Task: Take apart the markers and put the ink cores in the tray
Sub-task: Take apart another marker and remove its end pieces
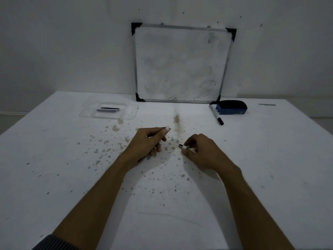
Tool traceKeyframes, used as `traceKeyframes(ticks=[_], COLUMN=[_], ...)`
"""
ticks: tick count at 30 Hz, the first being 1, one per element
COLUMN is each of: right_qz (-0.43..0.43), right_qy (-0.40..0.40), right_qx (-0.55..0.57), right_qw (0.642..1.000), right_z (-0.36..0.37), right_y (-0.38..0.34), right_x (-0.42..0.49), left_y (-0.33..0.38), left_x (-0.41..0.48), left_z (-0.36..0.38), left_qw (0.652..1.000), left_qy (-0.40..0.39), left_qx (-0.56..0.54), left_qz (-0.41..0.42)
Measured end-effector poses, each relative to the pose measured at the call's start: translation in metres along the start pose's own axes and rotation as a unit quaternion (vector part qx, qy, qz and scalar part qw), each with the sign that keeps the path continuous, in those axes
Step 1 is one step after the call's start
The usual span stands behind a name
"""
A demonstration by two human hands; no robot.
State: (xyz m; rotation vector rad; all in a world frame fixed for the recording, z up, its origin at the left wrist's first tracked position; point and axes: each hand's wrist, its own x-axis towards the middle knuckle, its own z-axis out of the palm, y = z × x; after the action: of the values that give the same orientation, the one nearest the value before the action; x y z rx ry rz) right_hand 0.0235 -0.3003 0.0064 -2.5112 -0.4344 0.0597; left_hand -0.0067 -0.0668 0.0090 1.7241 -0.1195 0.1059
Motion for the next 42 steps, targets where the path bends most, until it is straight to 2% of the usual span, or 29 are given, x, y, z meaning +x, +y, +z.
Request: traceKeyframes(ticks=[3, 6, 8, 10, 11, 13, 18, 23, 29, 42], right_qz=[-0.003, -0.003, 0.010, 0.033, 0.041, 0.044, 0.028, 0.014, -0.048, -0.068], right_qy=[0.034, 0.052, 0.047, 0.033, 0.029, 0.024, 0.018, 0.031, 0.062, 0.002], right_qx=[0.040, 0.199, 0.341, 0.468, 0.512, 0.545, 0.541, 0.508, 0.423, 0.413], right_qw=[0.999, 0.979, 0.939, 0.883, 0.858, 0.837, 0.840, 0.860, 0.903, 0.908], right_z=[0.002, -0.006, -0.008, -0.002, 0.003, 0.011, 0.013, 0.014, 0.017, 0.013], right_y=[-0.005, -0.015, -0.024, -0.030, -0.032, -0.032, -0.029, -0.030, -0.031, -0.024], right_x=[0.004, 0.016, 0.022, 0.025, 0.025, 0.027, 0.026, 0.023, 0.017, 0.015], left_y=[-0.002, -0.001, -0.001, -0.002, -0.002, -0.003, -0.002, -0.004, -0.007, -0.010], left_x=[0.001, 0.004, 0.005, 0.004, 0.005, 0.005, 0.005, 0.005, 0.004, -0.001], left_z=[0.000, -0.007, -0.012, -0.013, -0.012, -0.008, -0.004, -0.003, -0.002, -0.008], left_qw=[1.000, 0.998, 0.997, 0.997, 0.998, 0.999, 0.999, 0.999, 0.999, 0.997], left_qy=[0.016, 0.029, 0.020, 0.004, -0.002, -0.012, -0.028, -0.020, -0.011, -0.034], left_qx=[-0.018, -0.049, -0.068, -0.071, -0.062, -0.035, -0.001, 0.020, 0.036, 0.030], left_qz=[0.005, 0.012, 0.005, 0.001, 0.003, 0.010, 0.018, 0.027, 0.037, 0.056])
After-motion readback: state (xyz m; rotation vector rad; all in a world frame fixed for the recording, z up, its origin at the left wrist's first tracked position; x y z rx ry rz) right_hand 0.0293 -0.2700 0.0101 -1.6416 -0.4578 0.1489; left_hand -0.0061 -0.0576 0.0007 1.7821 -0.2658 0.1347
